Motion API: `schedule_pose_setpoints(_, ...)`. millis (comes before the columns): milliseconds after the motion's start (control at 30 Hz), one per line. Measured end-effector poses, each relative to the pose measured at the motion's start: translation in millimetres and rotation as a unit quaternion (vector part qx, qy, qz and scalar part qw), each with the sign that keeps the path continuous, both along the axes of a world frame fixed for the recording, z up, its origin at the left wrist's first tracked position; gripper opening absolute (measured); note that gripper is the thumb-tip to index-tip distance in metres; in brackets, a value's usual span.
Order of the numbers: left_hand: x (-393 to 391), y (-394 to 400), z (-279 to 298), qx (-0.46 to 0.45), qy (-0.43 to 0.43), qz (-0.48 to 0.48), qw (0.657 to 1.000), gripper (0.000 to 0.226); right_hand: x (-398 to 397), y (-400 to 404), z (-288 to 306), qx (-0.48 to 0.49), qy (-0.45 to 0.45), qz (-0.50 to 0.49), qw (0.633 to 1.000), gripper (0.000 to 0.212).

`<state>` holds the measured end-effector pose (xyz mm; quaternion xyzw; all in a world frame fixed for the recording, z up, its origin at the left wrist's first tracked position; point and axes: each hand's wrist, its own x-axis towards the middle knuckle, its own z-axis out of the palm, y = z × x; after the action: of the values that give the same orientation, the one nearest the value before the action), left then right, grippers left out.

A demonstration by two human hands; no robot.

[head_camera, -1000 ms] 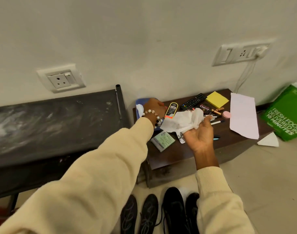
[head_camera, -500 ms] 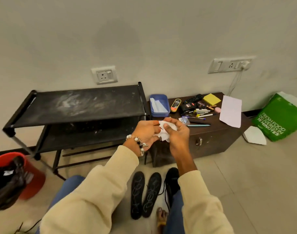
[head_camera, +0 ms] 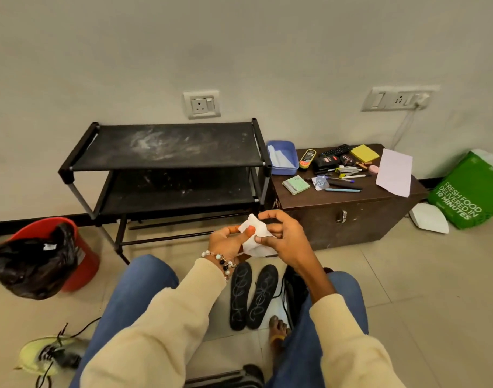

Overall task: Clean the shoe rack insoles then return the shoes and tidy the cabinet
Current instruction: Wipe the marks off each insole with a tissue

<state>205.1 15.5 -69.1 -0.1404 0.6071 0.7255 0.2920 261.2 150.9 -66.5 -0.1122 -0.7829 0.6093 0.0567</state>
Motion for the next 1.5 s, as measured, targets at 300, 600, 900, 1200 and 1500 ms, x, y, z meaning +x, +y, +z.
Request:
schedule_pose_setpoints(300, -1.4, -9.8, -19.1, -0.034, 0.192, -0.124, 0.973, 0.027, -6.7, -29.6, -16.3, 0.064, 0.032, -0.161, 0.984, 0.021)
schedule_pose_setpoints(600, -25.1, -12.7, -45.6, -0.108, 0.139, -0.097, 0.980, 0.021, -13.2, -11.1, -36.5, -0.008, -0.045, 0.029, 0.999, 0.058)
schedule_pose_setpoints(900, -48.9, 14.5, -120.8, -0.163, -0.018, -0.079, 0.983, 0.005, -45.4, 36.8, -132.7, -0.080, -0.132, -0.204, 0.967, 0.036)
schedule_pose_setpoints(1200, -62.9, 36.1, -290.9, -0.335, -0.043, -0.255, 0.906, 0.020, -16.6, 54.7, -340.0, -0.229, -0.339, -0.415, 0.813, 0.045)
schedule_pose_setpoints(1500, -46.8, 76.5, -440.3, -0.349, -0.066, -0.442, 0.824, 0.057, 9.7, 38.0, -476.6, -0.244, -0.450, -0.320, 0.797, 0.050)
